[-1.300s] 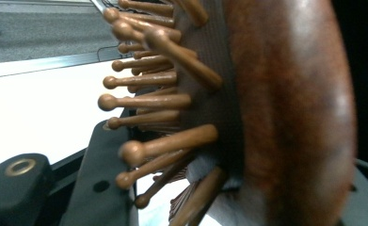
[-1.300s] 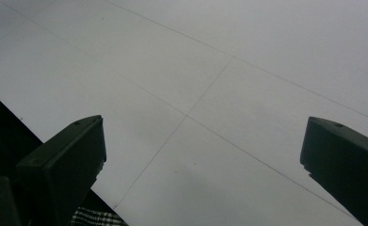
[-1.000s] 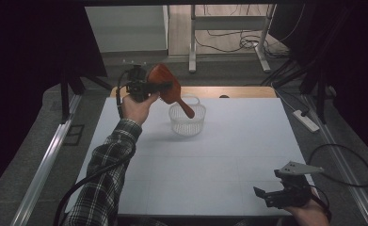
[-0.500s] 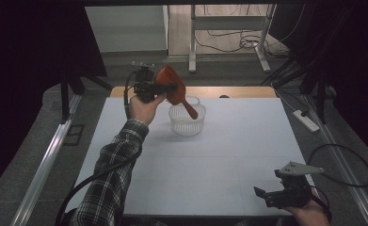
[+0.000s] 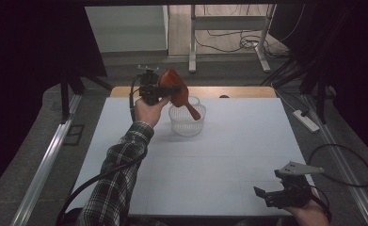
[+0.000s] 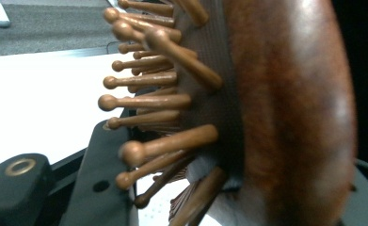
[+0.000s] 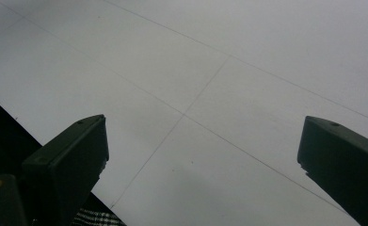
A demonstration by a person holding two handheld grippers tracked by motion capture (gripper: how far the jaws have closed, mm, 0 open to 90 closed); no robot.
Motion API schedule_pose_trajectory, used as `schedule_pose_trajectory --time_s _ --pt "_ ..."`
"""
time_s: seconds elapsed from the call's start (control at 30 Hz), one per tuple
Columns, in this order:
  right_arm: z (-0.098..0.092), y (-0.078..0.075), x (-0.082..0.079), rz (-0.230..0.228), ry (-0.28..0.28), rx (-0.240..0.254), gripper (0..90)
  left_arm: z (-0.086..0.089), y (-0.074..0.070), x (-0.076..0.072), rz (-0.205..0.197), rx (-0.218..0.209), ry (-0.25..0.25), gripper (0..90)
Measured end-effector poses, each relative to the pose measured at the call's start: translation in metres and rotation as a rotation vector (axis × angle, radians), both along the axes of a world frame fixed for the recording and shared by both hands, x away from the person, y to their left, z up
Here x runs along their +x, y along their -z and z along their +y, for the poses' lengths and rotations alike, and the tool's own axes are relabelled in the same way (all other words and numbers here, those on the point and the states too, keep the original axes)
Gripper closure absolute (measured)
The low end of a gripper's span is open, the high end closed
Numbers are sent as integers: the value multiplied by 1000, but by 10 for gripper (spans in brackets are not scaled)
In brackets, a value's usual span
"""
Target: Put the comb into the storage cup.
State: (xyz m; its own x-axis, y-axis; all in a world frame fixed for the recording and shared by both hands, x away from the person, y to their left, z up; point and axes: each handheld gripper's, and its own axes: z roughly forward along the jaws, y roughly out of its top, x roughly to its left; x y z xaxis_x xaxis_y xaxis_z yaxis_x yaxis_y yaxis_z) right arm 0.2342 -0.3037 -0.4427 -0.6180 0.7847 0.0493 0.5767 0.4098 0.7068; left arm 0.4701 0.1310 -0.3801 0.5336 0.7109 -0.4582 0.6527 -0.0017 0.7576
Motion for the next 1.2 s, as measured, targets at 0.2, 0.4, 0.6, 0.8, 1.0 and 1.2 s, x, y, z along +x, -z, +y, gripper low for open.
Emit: schedule_pose_trajectory --time_s 0.2,0.4,0.6,0.8,1.0,1.2 --pt "0 0 0 1 -1 -1 29 -5 6 1 7 -4 1 558" --pt "0 0 0 2 -3 -2 30 -7 13 3 17 7 2 558" --pt "0 0 0 6 -8 -4 36 -7 21 3 30 -2 -2 558" --pt "1 1 0 8 -8 -5 38 -7 28 2 39 -14 -9 557" --pt "1 1 0 13 -9 -8 40 -6 35 2 49 -16 -14 557" --pt "1 1 1 17 -9 -8 42 -6 42 2 59 -20 -19 555"
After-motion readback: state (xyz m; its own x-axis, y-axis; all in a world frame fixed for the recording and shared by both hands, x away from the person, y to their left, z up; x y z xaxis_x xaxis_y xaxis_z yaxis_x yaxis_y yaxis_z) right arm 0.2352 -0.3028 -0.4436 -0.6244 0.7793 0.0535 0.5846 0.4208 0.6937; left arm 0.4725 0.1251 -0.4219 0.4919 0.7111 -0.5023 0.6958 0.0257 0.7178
